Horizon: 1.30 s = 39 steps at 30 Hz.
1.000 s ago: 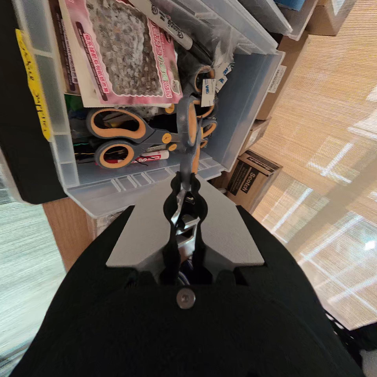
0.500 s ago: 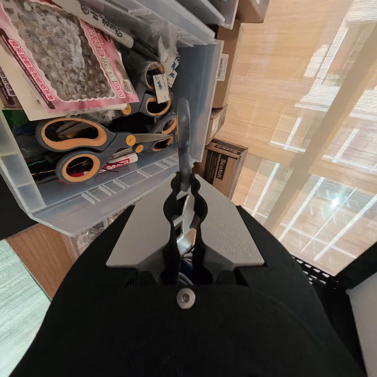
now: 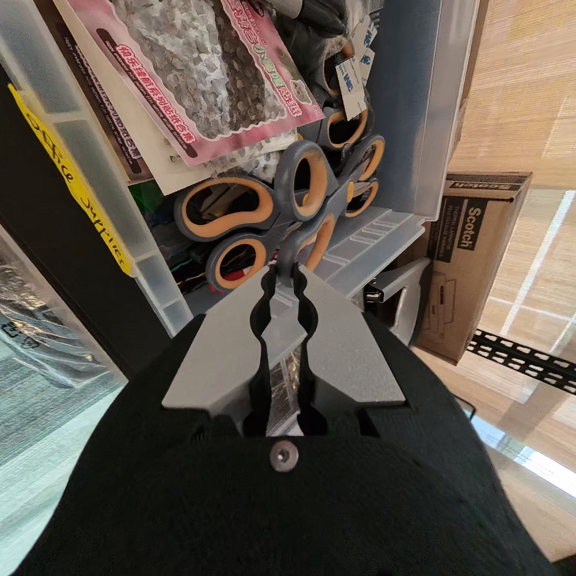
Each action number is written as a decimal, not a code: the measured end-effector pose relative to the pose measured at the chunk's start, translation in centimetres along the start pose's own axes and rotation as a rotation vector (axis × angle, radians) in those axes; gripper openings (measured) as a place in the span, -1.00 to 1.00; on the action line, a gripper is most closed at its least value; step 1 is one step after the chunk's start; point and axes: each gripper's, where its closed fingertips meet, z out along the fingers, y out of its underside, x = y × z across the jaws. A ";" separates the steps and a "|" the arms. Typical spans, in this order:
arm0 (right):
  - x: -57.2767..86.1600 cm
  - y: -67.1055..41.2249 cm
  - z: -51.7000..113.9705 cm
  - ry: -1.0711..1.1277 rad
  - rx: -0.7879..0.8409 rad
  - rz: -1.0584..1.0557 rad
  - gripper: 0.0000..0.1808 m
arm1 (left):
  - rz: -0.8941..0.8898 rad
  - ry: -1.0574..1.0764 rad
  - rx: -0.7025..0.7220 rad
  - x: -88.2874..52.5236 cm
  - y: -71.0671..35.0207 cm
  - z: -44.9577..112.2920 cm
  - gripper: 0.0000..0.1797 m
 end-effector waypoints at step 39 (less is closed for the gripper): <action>1.1 -0.7 2.6 -0.094 0.070 0.071 -0.70 | -0.033 -0.014 0.124 4.5 3.9 12.4 -0.52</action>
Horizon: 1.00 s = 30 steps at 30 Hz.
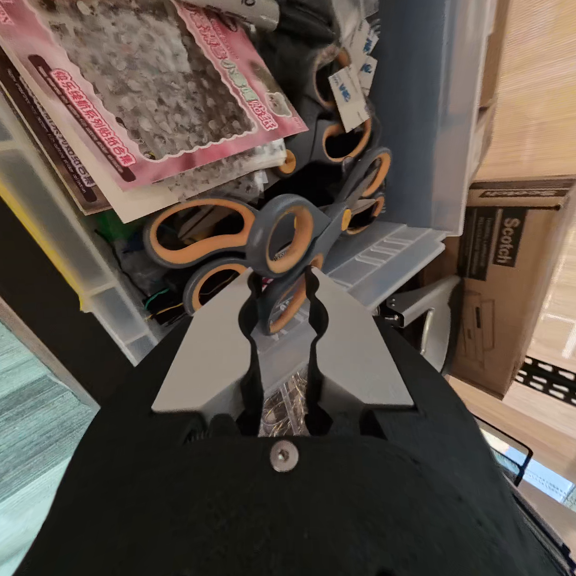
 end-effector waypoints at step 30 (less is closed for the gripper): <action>-3.8 -1.9 -20.1 -0.021 1.203 0.457 -0.17 | 0.787 -0.075 -0.670 -40.3 -25.1 29.4 -0.20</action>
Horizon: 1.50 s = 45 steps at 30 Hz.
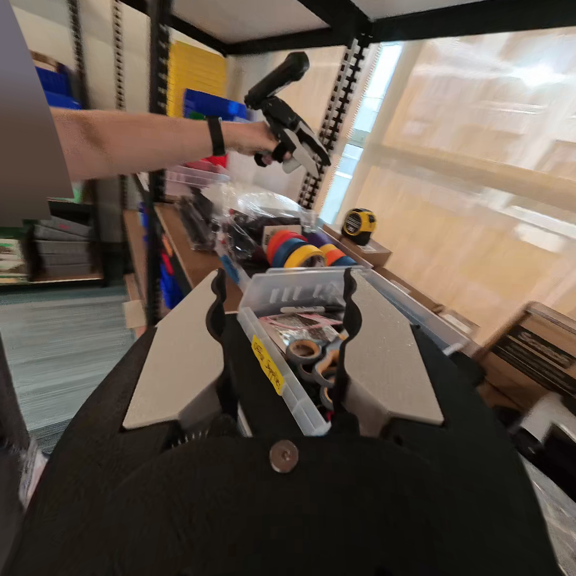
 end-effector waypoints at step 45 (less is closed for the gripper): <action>-12.8 8.7 -16.8 0.880 -0.241 0.384 -0.32 | 0.073 0.369 -0.048 -8.6 2.1 11.7 -0.28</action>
